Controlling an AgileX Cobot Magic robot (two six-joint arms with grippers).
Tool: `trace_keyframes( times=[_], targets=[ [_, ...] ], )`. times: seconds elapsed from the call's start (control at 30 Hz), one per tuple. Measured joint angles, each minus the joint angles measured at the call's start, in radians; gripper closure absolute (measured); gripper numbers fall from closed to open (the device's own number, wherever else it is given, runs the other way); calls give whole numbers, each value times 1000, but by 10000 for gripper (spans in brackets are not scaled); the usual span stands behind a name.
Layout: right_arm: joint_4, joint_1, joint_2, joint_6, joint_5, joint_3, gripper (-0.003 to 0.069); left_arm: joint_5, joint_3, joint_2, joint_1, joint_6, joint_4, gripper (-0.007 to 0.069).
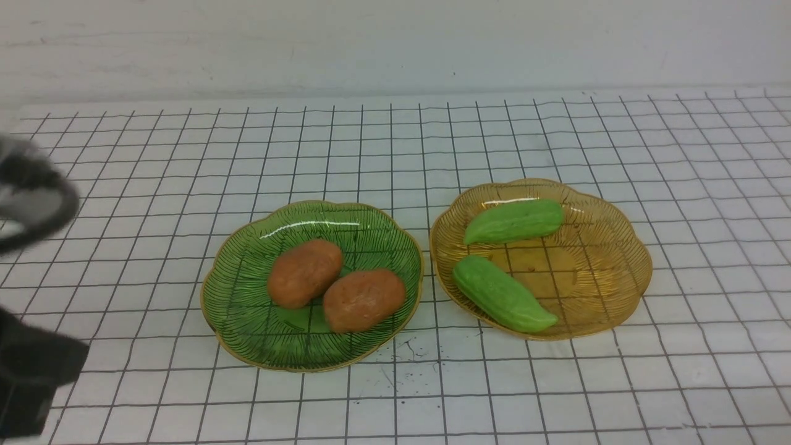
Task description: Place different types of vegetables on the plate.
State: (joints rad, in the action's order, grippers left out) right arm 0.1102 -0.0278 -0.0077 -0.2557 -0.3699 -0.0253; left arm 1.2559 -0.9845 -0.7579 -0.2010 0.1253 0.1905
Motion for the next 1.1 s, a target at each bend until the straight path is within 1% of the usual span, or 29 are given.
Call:
trace_keyframes(
  times=[0.07,0.17,0.23,0.27,0.3,0.4,0.43,0.47,0.5,0.53,0.6,0.67,0.77,1.0,1.1],
  targets=[
    [2,0,0,21,0,0,673,1,34,57,0,0,0,632],
    [3,0,0,38,-1,0,673,-4,134,212,0,-1,0,632],
    [5,0,0,39,-1,0,673,-42,188,291,0,-8,1,632],
    [5,0,0,39,-1,0,673,-93,227,343,0,-9,3,632],
    [5,0,0,39,-1,0,673,-93,227,343,0,-9,3,632],
    [5,0,0,40,-1,0,673,-343,364,488,0,-10,31,632],
    [5,0,0,40,-1,0,673,-375,378,493,0,-10,34,632],
    [5,0,0,40,-1,0,673,-486,426,533,0,-10,56,632],
    [5,0,0,40,-1,0,673,-532,444,544,0,-10,67,632],
    [5,0,0,40,-1,0,673,-620,477,562,0,-10,91,632],
    [5,0,0,40,-1,0,673,-730,521,579,0,-10,115,632],
    [5,0,0,40,-1,0,673,-802,553,584,0,-10,129,632],
    [5,0,0,40,-1,0,673,-832,581,586,0,-10,135,632],
    [5,0,0,40,-1,0,673,-835,595,586,0,-7,137,632],
    [5,0,0,40,-1,0,673,-834,595,586,0,2,103,632]
  ],
)
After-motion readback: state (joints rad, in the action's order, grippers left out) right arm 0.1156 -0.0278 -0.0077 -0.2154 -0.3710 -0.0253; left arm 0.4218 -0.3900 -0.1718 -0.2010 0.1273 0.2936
